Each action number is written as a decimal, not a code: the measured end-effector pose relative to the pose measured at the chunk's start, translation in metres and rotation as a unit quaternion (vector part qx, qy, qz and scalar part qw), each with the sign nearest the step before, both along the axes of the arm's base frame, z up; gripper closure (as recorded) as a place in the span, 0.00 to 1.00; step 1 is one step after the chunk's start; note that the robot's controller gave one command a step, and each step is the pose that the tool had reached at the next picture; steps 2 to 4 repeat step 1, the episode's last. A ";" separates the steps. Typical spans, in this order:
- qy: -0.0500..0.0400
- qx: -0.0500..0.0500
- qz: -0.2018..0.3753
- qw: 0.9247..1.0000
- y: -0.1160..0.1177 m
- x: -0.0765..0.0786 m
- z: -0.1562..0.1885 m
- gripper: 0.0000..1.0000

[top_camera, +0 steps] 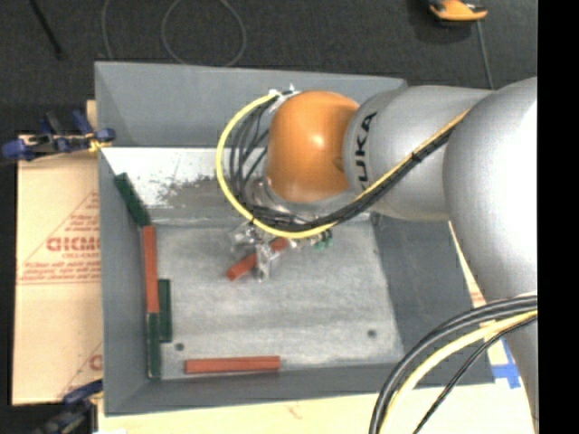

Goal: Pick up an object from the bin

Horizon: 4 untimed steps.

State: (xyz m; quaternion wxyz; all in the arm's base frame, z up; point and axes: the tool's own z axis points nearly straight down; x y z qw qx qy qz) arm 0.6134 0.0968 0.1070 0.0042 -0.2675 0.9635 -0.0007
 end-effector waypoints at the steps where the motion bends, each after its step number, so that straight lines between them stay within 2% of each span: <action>1: -0.002 0.000 -0.002 1.000 -0.001 0.003 0.076 1.00; 4: -0.002 0.000 -0.002 1.000 -0.001 0.003 0.076 1.00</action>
Offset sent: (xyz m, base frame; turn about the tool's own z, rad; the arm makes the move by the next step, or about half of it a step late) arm 0.0000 0.0001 0.0701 0.0000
